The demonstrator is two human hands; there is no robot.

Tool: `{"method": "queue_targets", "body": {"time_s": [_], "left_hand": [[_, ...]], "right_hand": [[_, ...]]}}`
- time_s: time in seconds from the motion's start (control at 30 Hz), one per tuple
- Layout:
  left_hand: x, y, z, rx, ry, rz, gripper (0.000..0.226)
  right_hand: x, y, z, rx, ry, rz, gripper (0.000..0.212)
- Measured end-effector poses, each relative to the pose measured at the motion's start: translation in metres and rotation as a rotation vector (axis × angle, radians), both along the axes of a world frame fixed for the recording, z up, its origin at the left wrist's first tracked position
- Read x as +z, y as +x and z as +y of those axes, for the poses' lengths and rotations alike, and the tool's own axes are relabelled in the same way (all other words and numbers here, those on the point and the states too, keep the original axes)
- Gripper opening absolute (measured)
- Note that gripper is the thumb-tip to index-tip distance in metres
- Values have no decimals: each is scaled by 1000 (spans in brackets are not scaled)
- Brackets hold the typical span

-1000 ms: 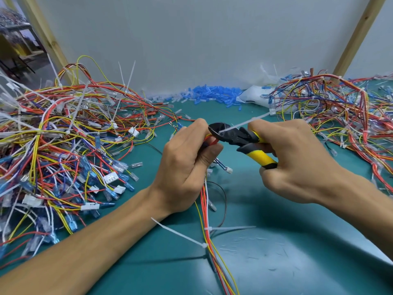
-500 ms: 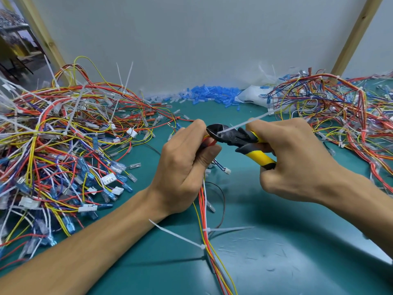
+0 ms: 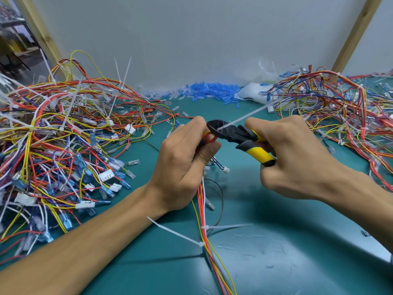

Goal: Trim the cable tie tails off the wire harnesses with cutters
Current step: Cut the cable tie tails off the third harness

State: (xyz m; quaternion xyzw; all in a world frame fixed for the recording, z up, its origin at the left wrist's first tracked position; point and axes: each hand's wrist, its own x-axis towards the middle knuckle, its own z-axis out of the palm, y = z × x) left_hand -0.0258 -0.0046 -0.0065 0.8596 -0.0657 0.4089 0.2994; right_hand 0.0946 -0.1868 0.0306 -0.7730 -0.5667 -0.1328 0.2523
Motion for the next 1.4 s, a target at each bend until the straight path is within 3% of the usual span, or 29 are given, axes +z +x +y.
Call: {"method": "queue_targets", "body": {"time_s": [0.27, 0.4, 0.5, 0.77, 1.13, 1.4], "left_hand": [[0, 0, 0, 1, -7, 0, 30], [1, 0, 0, 16, -50, -15, 27], [1, 0, 0, 24, -60, -14, 28], [-1, 1, 1, 14, -12, 3, 30], [-2, 1, 1, -12, 31, 19, 27], [-2, 1, 0, -17, 29, 6, 28]], "right_hand": [[-5, 0, 2, 23, 91, 6, 13], [-2, 3, 1, 21, 101, -21, 14], [-1, 4, -1, -9, 119, -60, 32], [-3, 2, -1, -12, 98, -17, 43], [-5, -8, 4, 103, 0, 254, 22], [-5, -11, 3, 71, -28, 281, 16]]}}
